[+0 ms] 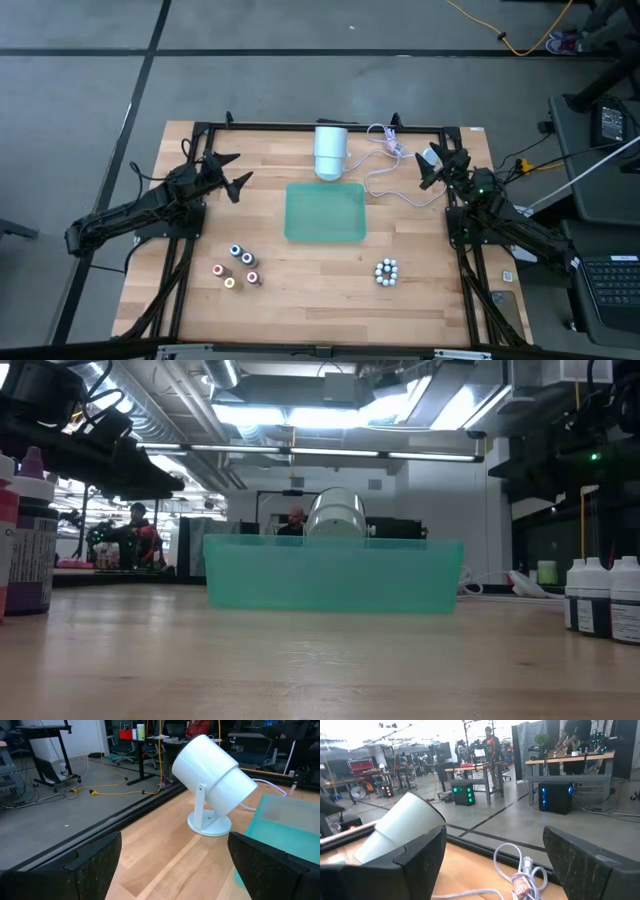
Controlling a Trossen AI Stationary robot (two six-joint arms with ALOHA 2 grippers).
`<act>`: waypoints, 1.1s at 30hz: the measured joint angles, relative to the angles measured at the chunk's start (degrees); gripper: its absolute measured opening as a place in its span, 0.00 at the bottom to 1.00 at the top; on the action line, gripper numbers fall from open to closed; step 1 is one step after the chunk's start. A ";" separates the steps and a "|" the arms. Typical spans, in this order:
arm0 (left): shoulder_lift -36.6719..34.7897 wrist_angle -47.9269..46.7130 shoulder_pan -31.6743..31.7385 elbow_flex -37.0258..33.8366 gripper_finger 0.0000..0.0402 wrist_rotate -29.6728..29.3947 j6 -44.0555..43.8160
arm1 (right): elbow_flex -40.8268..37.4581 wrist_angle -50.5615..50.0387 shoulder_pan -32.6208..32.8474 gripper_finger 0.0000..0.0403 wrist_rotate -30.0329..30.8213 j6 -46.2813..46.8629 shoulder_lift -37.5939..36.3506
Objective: Pick & Place food coloring
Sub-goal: Put the bottom small black food coloring bottle into the green bin
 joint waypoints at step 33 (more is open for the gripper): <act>-0.01 0.00 -0.01 -0.01 0.90 0.00 0.00 | 86.33 -67.56 2.46 0.83 11.28 26.71 56.61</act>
